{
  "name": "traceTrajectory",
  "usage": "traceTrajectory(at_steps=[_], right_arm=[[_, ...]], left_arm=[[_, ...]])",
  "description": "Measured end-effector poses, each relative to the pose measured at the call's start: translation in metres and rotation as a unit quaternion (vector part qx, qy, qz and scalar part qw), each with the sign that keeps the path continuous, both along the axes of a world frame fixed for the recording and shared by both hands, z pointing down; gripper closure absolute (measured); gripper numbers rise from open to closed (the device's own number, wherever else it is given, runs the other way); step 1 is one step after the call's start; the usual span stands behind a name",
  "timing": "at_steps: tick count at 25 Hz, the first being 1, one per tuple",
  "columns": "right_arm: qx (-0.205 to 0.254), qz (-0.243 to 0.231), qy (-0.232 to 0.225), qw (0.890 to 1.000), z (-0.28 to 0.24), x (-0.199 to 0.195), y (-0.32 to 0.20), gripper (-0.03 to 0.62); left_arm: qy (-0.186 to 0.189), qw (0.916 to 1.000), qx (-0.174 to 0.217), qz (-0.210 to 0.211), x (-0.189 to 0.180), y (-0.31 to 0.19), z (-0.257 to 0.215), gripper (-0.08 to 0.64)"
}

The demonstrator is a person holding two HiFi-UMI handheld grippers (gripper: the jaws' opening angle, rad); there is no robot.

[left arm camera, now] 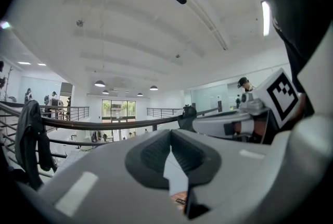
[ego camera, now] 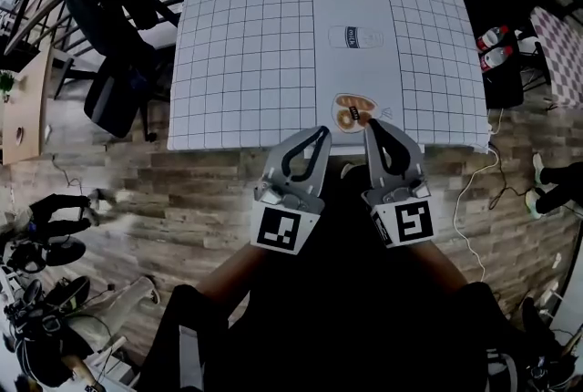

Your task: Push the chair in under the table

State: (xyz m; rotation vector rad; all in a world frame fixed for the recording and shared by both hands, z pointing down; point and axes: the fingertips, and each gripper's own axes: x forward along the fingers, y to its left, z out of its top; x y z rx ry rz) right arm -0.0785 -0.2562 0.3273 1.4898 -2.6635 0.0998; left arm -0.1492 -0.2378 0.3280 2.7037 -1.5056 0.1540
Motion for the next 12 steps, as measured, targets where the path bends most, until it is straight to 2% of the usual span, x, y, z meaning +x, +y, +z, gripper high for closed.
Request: traceTrajectory(at_steps=[4,9,12], right_arm=[[0.004,0.005,0.003,1.000,0.000,-0.002,0.004,0.594],[0.023,-0.018,0.016,0.999,0.004,-0.019,0.011,0.594],[0.020,-0.030,0.030,0.999,0.010,-0.028,0.013,0.594]], left_arm=[[0.001,0.9999,0.003,-0.013,-0.009,0.003,0.001,0.549],[-0.066,0.9965,0.051,-0.003,-0.014,0.012,-0.003,0.549],[-0.080,0.9945,0.069,0.000,-0.018,0.018,-0.007,0.549]])
